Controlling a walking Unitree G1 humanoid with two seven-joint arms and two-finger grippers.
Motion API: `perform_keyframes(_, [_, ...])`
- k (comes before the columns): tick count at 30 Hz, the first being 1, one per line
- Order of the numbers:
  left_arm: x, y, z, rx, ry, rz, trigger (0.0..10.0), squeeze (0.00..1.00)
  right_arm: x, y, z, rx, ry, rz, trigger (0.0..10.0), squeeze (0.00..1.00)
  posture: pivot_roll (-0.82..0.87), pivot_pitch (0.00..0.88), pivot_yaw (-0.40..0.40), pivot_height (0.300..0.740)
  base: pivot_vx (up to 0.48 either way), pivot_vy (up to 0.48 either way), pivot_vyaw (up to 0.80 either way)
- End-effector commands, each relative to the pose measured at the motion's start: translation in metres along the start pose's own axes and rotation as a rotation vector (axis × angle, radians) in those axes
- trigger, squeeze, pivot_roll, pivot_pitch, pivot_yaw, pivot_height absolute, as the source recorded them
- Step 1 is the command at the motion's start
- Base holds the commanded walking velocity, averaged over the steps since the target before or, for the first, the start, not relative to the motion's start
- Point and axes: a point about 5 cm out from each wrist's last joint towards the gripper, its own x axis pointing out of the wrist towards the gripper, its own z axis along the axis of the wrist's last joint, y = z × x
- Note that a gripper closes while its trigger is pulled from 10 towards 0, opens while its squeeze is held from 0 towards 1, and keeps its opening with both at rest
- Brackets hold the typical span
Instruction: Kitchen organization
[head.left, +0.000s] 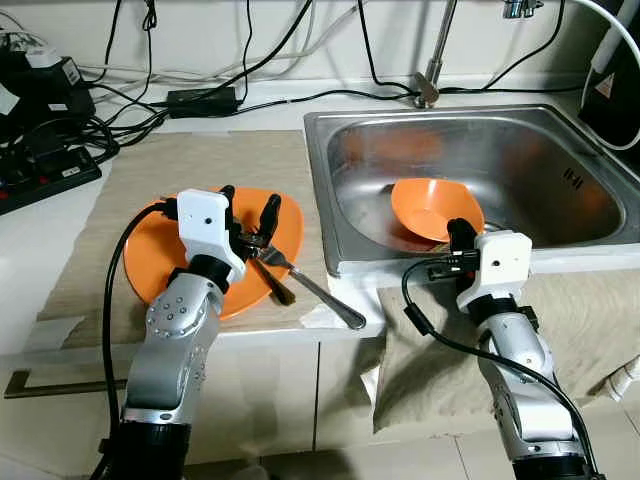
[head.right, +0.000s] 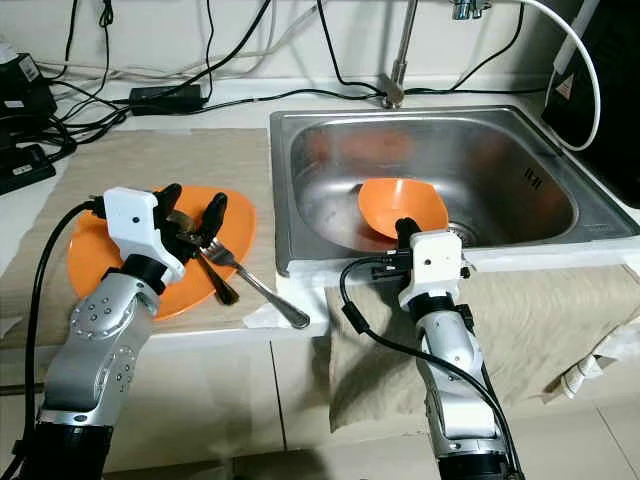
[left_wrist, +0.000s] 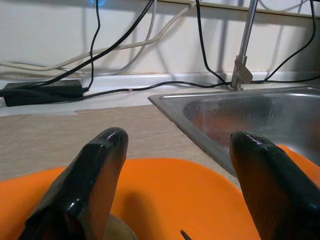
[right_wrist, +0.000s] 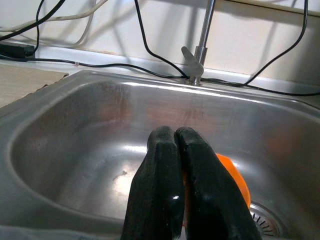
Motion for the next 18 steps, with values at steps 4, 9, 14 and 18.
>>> perform_keyframes(4, [0.0048, -0.0066, 0.0072, 0.021, -0.03, -0.025, 10.0, 0.0, 0.0029, 0.0024, 0.0, -0.008, -0.004, 0.008, 10.0, 0.0, 0.02, 0.0, 0.009, 0.74, 0.0, 0.0, 0.0])
perform_keyframes(9, [0.0056, -0.0076, 0.0092, 0.019, -0.04, -0.025, 10.0, 0.0, 0.0036, 0.0019, -0.0007, -0.01, -0.002, 0.008, 10.0, 0.0, 0.02, 0.0, 0.007, 0.74, 0.0, 0.0, 0.0])
perform_keyframes(14, [0.0064, -0.0059, 0.0121, -0.003, -0.05, -0.004, 10.0, 0.0, 0.0031, 0.0023, -0.0026, -0.011, 0.003, 0.008, 10.0, 0.0, 0.02, 0.0, 0.006, 0.74, 0.0, 0.0, 0.0])
perform_keyframes(18, [0.0073, -0.0055, 0.0132, -0.018, -0.05, 0.006, 10.0, 0.0, 0.0027, 0.0044, -0.0045, -0.007, 0.008, 0.014, 10.0, 0.0, 0.03, 0.0, 0.0, 0.74, -0.337, 0.0, 0.0])
